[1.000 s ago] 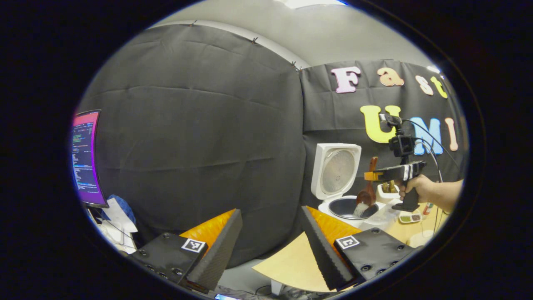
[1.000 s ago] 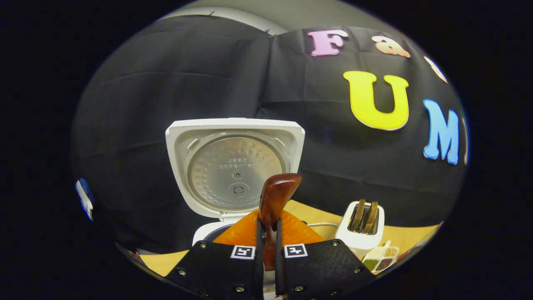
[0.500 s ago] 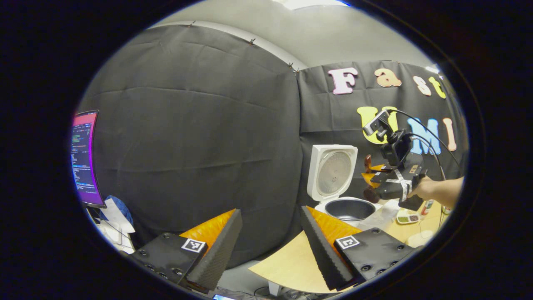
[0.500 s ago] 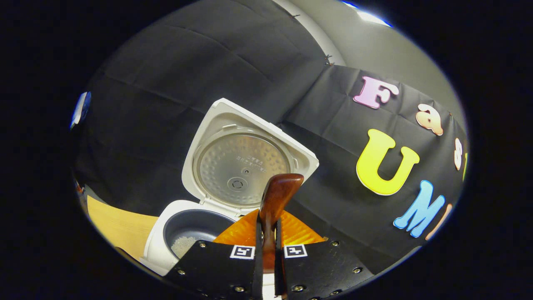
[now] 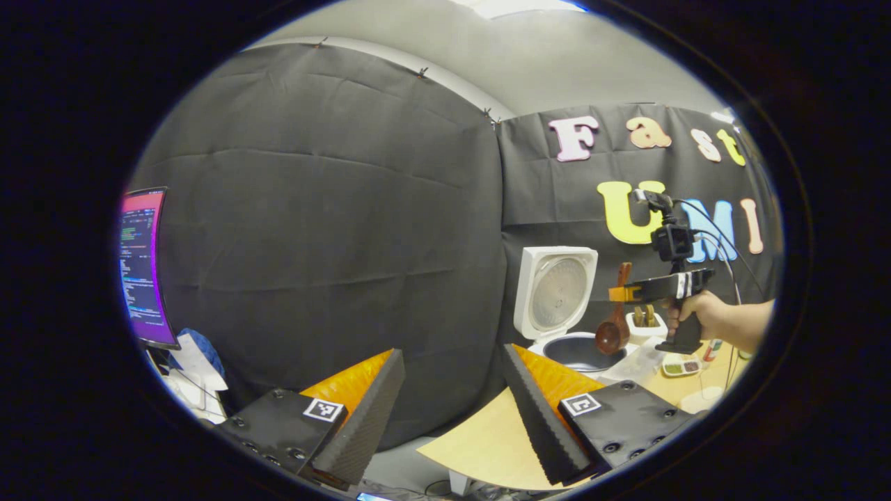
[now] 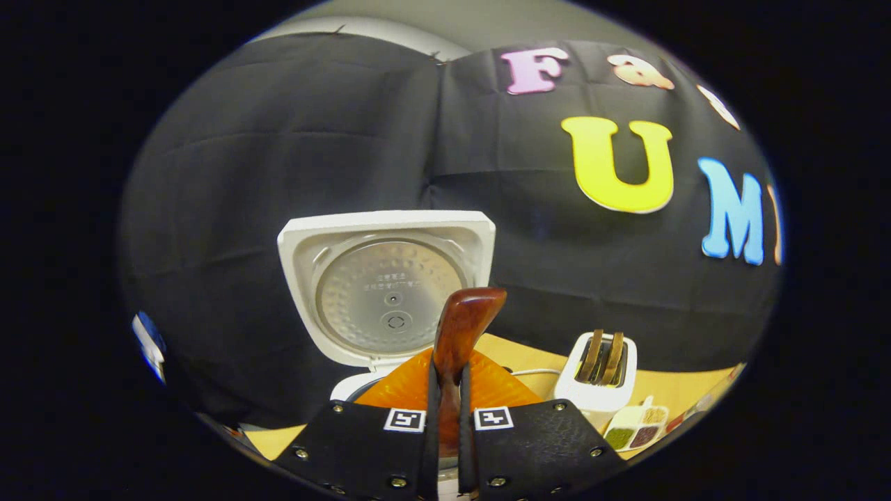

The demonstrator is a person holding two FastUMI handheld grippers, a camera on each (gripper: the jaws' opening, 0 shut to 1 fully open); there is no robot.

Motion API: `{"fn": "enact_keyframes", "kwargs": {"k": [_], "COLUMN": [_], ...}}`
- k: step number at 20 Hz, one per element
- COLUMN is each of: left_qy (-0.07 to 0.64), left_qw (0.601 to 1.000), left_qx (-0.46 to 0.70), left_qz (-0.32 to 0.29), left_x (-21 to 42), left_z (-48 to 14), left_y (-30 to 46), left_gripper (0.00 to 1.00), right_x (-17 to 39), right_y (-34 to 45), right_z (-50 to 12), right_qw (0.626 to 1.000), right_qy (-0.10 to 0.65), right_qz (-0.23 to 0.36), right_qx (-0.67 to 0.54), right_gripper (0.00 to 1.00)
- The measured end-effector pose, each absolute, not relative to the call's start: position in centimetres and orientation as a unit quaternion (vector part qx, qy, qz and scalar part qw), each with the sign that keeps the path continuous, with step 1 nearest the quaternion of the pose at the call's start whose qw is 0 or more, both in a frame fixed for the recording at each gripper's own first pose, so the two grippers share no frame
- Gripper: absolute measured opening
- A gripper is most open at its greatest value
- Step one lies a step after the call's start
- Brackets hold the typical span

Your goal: Close the left gripper, press the button to open the rice cooker; take a wooden spoon from the chopstick holder with the right hand, scoop a spoonful of rice and pour it into the rice cooker, then put the wooden spoon back into the chopstick holder.

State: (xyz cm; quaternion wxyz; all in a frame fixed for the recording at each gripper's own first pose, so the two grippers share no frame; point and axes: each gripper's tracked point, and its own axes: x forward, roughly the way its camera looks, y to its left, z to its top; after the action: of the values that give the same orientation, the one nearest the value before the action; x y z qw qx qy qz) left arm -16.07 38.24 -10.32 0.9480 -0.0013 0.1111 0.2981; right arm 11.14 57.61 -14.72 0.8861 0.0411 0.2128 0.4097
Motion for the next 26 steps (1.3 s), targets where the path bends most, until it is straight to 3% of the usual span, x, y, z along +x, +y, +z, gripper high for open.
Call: {"fn": "enact_keyframes", "kwargs": {"k": [1,5,6,7,8,9,12,18,20,26], "left_qy": [0.111,0.107,0.104,0.101,0.098,0.096,0.089,0.07,0.064,0.052], "left_qw": [0.948,0.951,0.952,0.953,0.954,0.956,0.96,0.97,0.973,0.98], "left_qx": [-0.002,-0.004,-0.005,-0.005,-0.005,-0.003,0.0,0.001,0.001,-0.006], "left_qz": [0.297,0.291,0.288,0.286,0.282,0.279,0.267,0.232,0.221,0.192], "left_x": [-16.0,-15.2,-14.9,-14.7,-14.5,-14.1,-13.4,-10.8,-9.8,-8.1], "left_z": [-10.1,-9.7,-9.5,-9.2,-9.0,-8.8,-7.9,-6.0,-5.5,-4.5], "left_y": [38.2,37.7,37.5,37.3,37.0,36.7,35.6,32.2,30.9,27.2], "left_gripper": [0.92,0.91,0.98,0.98,0.92,0.98,0.98,0.91,1.0,0.98], "right_x": [11.2,11.3,11.3,11.6,11.8,12.1,12.6,13.5,14.0,15.0], "right_y": [57.2,55.5,55.0,54.4,53.7,52.9,50.3,43.7,41.3,34.1], "right_z": [-14.6,-13.7,-13.6,-13.4,-13.1,-12.7,-12.0,-9.9,-9.5,-7.7], "right_qw": [0.884,0.867,0.86,0.855,0.85,0.846,0.838,0.849,0.855,0.876], "right_qy": [0.223,0.265,0.276,0.284,0.29,0.295,0.3,0.283,0.275,0.254], "right_qz": [0.405,0.39,0.386,0.379,0.372,0.365,0.348,0.325,0.316,0.28], "right_qx": [0.063,0.161,0.188,0.211,0.235,0.255,0.293,0.305,0.305,0.3], "right_gripper": [0.11,0.11,0.11,0.11,0.11,0.11,0.11,0.11,0.11,0.11]}}
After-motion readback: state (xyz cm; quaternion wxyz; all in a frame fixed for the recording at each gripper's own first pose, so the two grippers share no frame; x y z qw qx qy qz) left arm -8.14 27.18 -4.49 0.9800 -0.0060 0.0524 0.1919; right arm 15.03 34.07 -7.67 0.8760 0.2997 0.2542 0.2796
